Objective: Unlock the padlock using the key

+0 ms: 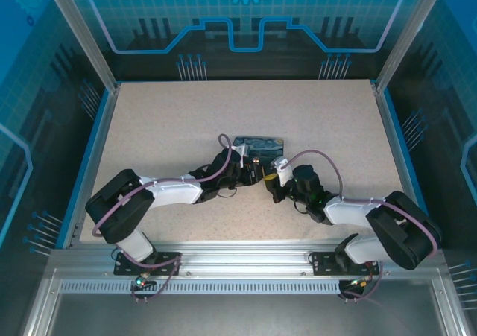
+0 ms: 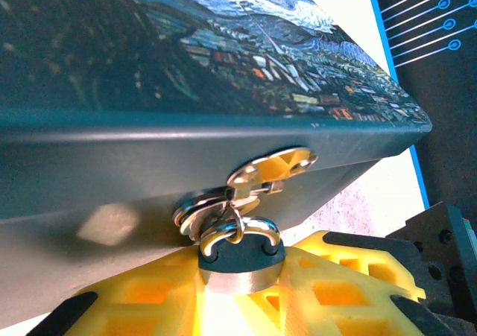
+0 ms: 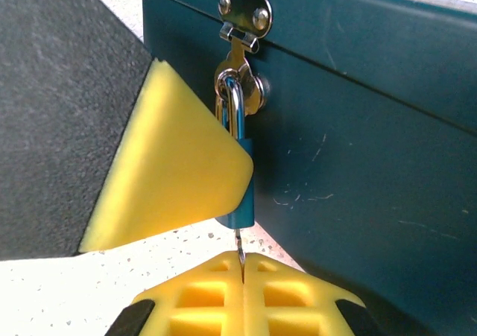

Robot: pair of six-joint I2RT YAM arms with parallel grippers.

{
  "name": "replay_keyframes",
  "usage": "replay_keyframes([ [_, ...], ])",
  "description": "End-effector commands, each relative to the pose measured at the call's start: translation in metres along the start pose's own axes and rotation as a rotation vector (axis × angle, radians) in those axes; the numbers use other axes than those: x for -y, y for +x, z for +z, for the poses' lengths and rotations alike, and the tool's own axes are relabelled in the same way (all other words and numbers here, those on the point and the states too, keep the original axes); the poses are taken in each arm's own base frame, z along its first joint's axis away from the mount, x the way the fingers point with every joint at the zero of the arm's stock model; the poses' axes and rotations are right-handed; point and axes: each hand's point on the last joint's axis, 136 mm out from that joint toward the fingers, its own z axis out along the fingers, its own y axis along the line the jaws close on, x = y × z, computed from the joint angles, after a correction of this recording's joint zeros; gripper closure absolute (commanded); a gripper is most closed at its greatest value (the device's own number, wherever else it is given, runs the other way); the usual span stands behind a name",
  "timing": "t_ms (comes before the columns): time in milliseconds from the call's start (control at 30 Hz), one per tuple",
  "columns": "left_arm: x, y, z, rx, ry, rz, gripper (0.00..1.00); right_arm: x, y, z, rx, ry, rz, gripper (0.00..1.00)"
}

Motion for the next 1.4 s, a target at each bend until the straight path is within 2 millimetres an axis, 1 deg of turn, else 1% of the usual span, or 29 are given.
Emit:
replay_keyframes([
  [0,0.030,-0.005,-0.001,-0.003,0.092,0.019,0.71,-0.006,-0.024,0.001,0.094,-0.033,-0.007,1.00],
  [200,0.020,-0.001,0.006,-0.007,0.066,0.010,0.71,-0.013,-0.036,-0.002,0.129,-0.071,0.001,1.00],
  [333,0.017,0.002,0.013,-0.018,0.068,-0.003,0.72,-0.009,-0.040,-0.002,0.149,-0.054,-0.005,1.00],
  [467,0.012,0.005,0.016,-0.026,0.058,-0.008,0.72,-0.010,-0.050,0.000,0.170,-0.065,-0.009,1.00],
  [533,0.011,0.006,0.018,-0.030,0.056,-0.010,0.72,-0.010,-0.050,0.002,0.171,-0.070,-0.004,1.00],
  [600,0.010,0.007,0.020,-0.030,0.061,-0.016,0.72,-0.009,-0.043,0.004,0.153,-0.067,0.008,1.00],
  [833,-0.003,0.005,0.023,-0.021,0.045,-0.029,0.70,-0.001,-0.004,0.013,0.064,-0.022,0.092,1.00],
  [967,-0.009,0.004,0.022,-0.019,0.034,-0.029,0.64,0.003,0.008,0.019,0.020,0.009,0.143,1.00],
  [1067,-0.012,0.005,0.018,-0.017,0.026,-0.026,0.60,0.004,0.011,0.021,0.013,0.015,0.163,1.00],
  [1167,-0.016,0.002,0.010,-0.001,0.016,-0.028,0.53,0.003,0.011,0.023,0.005,0.012,0.180,1.00],
  [1367,-0.022,-0.008,-0.014,0.050,0.015,-0.039,0.44,-0.002,0.010,0.024,-0.040,-0.002,0.257,1.00],
])
